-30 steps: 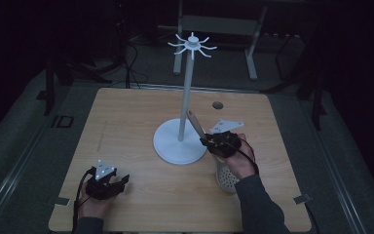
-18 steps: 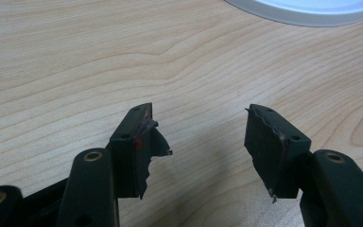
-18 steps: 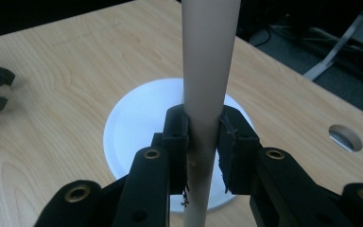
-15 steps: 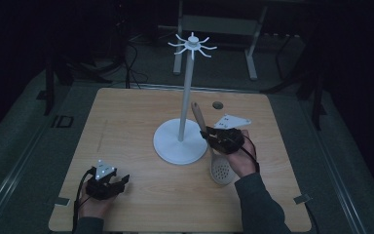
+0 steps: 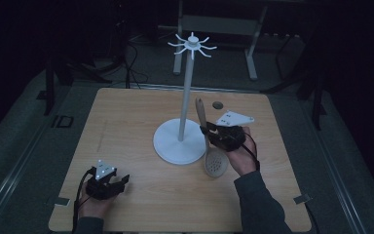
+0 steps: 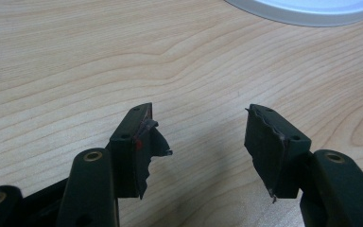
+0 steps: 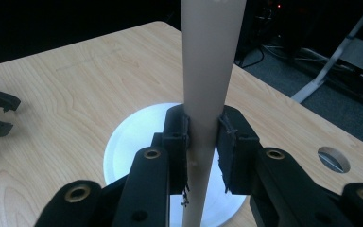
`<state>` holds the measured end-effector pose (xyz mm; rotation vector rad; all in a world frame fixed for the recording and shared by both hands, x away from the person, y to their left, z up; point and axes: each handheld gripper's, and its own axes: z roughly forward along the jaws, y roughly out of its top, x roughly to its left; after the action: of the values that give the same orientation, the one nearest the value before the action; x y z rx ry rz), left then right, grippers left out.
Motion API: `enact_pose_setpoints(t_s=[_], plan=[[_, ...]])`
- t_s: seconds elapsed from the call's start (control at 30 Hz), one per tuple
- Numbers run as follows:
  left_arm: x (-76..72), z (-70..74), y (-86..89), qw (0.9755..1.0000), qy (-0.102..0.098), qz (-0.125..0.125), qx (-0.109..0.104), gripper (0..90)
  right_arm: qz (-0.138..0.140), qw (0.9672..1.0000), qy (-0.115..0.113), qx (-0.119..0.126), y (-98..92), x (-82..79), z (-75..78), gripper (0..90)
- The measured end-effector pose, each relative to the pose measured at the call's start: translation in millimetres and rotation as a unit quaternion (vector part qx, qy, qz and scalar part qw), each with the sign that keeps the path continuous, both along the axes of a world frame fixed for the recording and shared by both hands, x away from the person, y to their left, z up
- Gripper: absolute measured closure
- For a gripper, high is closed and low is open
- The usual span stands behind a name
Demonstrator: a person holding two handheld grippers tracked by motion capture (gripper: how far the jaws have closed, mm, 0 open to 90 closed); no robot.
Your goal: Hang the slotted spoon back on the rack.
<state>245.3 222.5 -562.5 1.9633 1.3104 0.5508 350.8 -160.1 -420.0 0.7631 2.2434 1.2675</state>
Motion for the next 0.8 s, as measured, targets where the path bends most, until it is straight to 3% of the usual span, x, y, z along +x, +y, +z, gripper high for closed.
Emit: enact_pose_setpoints(t_s=[0.8], plan=[[-0.1,0.4,0.5,1.0000,0.000,0.000,0.000,43.3,0.000,0.9992,-0.025,0.032,3.3,0.8,16.9,74.7]])
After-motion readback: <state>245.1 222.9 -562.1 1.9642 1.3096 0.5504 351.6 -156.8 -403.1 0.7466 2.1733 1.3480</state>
